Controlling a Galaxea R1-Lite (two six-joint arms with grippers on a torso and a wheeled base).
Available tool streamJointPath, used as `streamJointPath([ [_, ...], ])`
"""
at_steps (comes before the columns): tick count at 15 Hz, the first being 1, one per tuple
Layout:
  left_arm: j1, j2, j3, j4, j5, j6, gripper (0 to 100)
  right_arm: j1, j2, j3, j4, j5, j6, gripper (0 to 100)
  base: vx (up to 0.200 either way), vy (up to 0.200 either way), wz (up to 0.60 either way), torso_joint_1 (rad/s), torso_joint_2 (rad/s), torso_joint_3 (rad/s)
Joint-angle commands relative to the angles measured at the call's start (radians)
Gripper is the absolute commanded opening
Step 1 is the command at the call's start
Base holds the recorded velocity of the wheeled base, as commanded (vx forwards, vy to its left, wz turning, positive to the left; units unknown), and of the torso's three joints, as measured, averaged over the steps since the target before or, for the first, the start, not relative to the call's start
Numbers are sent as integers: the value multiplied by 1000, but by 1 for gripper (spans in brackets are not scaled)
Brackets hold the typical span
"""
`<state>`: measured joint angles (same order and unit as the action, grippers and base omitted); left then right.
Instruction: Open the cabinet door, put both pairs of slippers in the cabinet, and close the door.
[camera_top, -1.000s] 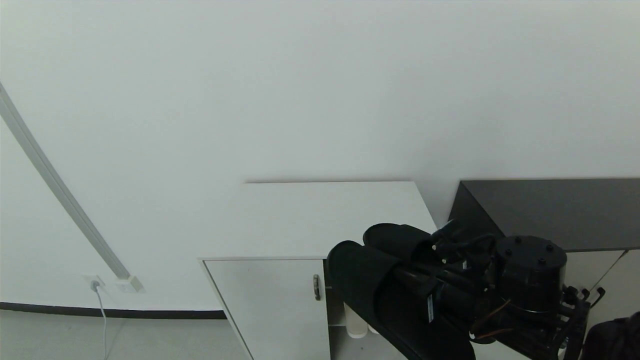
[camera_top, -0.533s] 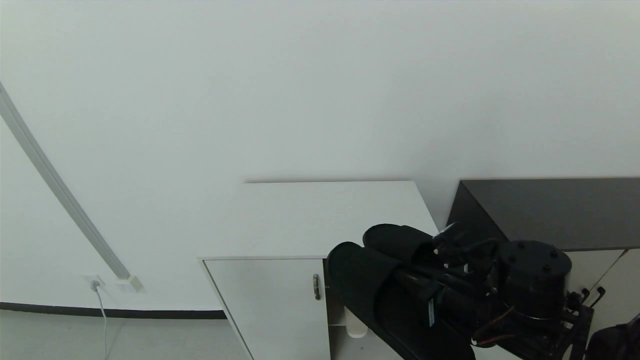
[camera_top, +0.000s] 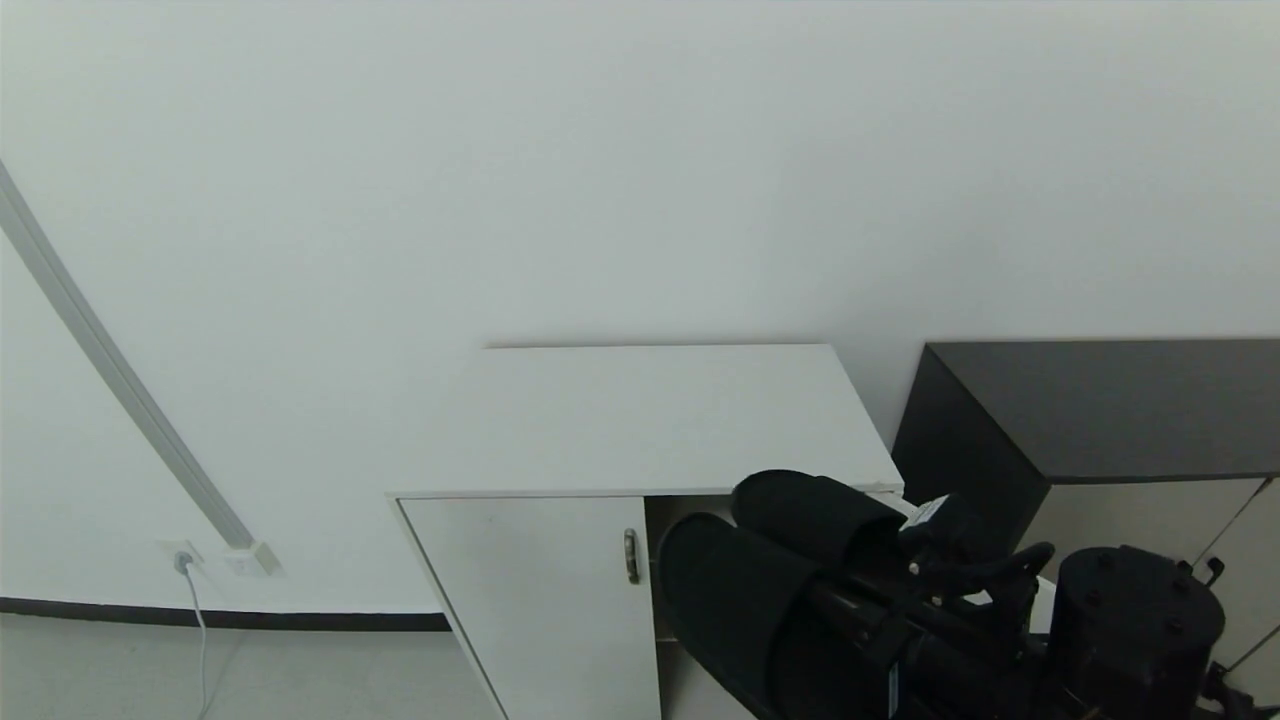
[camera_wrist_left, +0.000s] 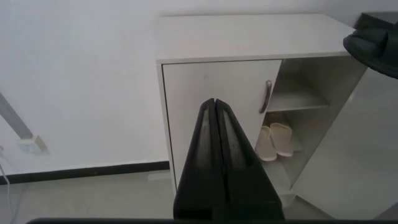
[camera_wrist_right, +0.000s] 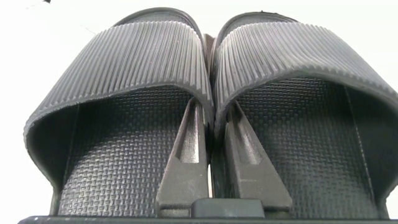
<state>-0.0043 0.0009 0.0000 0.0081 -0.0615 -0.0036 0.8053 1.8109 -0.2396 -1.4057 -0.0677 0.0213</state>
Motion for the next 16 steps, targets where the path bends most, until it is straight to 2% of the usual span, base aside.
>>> streamJointPath([
  [1,0,1,0,0,0,-1,0,12,2,8,1,0,0,0,0,0,0,-149,349,178],
  [10,0,1,0,0,0,-3,0,26,47,29,-29,-1,2,0,0,0,0,-165,377,210],
  [16,0,1,0,0,0,-3,0,26,91,42,-87,-3,0,0,0,0,0,-226,540,304],
])
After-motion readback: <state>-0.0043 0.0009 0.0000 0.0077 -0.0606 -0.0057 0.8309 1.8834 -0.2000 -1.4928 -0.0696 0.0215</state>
